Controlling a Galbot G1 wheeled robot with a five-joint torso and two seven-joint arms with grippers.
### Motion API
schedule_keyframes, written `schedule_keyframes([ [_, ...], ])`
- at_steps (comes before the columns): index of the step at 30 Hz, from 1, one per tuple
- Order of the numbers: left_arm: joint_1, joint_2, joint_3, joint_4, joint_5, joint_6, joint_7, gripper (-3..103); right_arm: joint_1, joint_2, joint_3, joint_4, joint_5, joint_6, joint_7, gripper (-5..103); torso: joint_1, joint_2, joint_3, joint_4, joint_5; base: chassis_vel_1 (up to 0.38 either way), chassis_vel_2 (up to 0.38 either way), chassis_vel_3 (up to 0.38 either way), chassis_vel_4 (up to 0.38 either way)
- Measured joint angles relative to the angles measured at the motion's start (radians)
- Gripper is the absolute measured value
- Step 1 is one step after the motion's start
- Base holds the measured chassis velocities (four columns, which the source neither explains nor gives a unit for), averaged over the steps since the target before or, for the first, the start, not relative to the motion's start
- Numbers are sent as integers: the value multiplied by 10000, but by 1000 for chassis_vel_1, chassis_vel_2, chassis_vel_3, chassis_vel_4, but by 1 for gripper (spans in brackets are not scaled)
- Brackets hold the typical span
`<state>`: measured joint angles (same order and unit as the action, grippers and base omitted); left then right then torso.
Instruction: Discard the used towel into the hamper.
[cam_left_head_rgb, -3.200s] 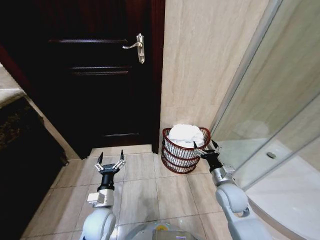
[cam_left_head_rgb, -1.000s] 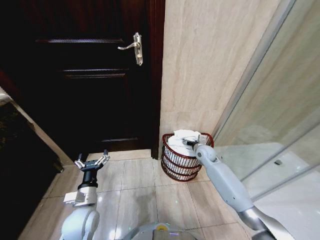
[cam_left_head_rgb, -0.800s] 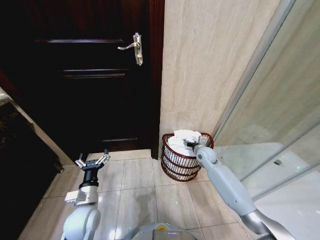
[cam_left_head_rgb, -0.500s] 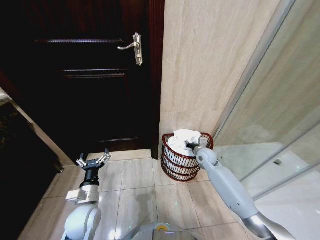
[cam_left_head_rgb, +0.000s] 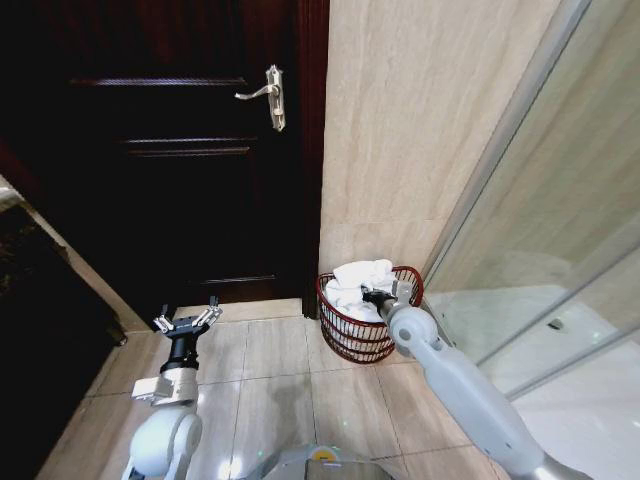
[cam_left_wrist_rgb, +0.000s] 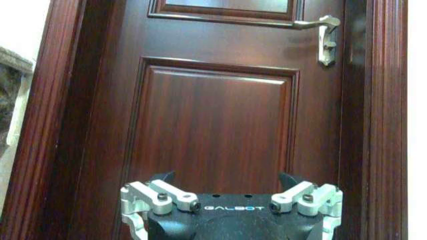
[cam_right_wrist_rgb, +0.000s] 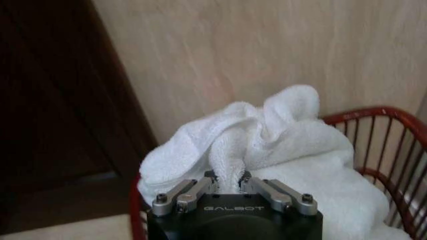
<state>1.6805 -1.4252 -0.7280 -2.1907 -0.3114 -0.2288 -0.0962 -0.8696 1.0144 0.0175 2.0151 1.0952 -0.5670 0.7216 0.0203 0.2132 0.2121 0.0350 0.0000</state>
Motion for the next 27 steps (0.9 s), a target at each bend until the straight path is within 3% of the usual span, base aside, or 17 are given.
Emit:
schedule_keyframes([
  [9,-139,139,18,167,-196,-63,110,100,749,-480,-179,1194,-49,429,133,13,0,0,1,0,0,0,0,0,0],
  [19,-320,222,87,336,-254,-95,161,100,1646,-1180,-184,2277,-195,691,-440,13,1,0,1,1,1,0,0,0,0],
  [27,-455,214,252,522,-223,-109,163,100,1006,-1495,-151,3463,-73,670,-347,13,0,0,0,-1,0,0,0,0,0],
])
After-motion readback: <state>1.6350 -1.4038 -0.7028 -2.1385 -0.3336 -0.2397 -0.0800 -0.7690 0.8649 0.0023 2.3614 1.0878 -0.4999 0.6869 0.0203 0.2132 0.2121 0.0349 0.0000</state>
